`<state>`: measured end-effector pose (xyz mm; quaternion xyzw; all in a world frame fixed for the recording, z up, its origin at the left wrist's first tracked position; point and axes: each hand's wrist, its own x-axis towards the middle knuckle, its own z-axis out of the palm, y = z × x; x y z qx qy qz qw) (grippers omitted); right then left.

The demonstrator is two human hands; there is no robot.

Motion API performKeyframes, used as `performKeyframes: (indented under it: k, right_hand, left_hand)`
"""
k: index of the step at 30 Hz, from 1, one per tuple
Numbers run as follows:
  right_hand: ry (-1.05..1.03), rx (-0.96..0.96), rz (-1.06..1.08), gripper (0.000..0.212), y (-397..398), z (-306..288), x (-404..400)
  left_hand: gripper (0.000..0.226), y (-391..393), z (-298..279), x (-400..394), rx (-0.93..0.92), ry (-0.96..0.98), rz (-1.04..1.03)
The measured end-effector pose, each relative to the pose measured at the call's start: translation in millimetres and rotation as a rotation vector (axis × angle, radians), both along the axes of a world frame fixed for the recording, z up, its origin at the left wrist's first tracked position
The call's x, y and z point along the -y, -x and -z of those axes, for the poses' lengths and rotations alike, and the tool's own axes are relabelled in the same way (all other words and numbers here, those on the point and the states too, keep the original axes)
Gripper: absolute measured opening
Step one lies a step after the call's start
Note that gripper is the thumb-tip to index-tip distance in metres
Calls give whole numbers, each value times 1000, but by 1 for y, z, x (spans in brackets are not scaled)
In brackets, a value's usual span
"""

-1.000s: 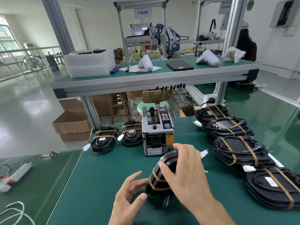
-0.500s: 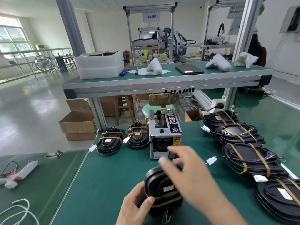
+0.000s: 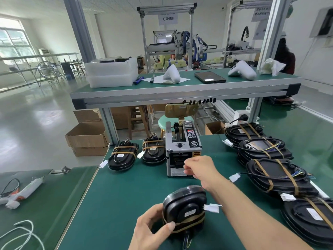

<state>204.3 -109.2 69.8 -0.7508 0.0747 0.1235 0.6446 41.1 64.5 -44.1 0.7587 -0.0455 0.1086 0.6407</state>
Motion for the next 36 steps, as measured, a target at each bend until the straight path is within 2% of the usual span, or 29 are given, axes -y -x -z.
performKeyframes:
  k: [9,15,23,28,32,36]
  right_hand:
    - [-179,-198,155,8,-19,2,-20]
    - [-238,-239,225,3,-26,7,-26]
    - [-286,-283,274,19,-32,15,-30]
    - [-290,-277,293,12,-35,16,-32]
    - [-188,-265,246,6,-31,14,-28]
    - [-80,-291,40,5,-14,19,-6]
  left_hand:
    - [48,1,-1,0,14,8,8]
    - [48,2,-6,2,3,20,-3]
    - [48,3,-7,1,-5,26,-7]
    - [46,5,-9,4,17,9,-27]
    - [46,6,-7,4,17,-18,-30]
    - [46,7,-8,4,45,-35,-23]
